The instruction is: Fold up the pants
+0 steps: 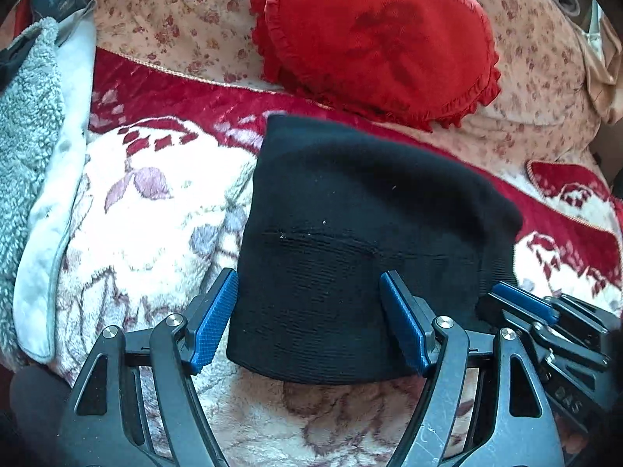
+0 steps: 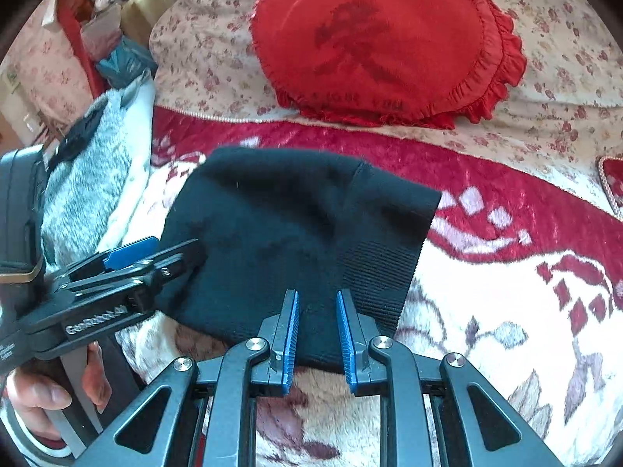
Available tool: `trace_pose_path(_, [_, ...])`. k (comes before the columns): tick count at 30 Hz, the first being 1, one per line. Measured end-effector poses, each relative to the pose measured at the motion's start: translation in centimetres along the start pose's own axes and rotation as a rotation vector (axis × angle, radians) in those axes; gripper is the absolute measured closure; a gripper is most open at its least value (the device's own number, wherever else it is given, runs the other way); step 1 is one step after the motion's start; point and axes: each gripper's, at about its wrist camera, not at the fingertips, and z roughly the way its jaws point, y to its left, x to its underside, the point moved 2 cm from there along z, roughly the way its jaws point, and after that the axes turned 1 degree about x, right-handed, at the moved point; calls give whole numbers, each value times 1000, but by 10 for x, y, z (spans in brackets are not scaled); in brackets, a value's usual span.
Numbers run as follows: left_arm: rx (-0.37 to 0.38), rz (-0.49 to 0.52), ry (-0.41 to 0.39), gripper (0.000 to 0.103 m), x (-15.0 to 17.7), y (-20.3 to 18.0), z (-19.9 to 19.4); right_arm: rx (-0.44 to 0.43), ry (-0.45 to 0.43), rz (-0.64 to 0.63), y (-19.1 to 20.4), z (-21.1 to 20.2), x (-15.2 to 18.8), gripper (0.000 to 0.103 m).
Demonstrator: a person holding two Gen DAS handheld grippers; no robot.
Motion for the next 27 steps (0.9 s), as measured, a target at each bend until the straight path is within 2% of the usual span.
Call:
trace_pose_path(4, [-6,-1,-5,28,0,-2,-1,1,-11,-14,2,-2,7,84])
trace_pose_path(8, [-5,-9,-6,28,0,-2,-5,-38,-13,38,-4,-10,0,84])
trace_pose_path(13, [-20,-6,-20,28,-1,-1,-12,-35,-40,31,2,-19,-8,84])
trace_pose_path(19, [-44,-10,-44,28,-2,5,-18,4,-37,35,4,-14,-10,84])
trace_pose_path(23, [-55,-16,-54,28,-3,9,-21,26,-54,53,1,-15,-14,77])
trace_pose_path(27, [-57,-16,-60,28,-3,9,-22,25,-45,68,-1,-12,-15,75])
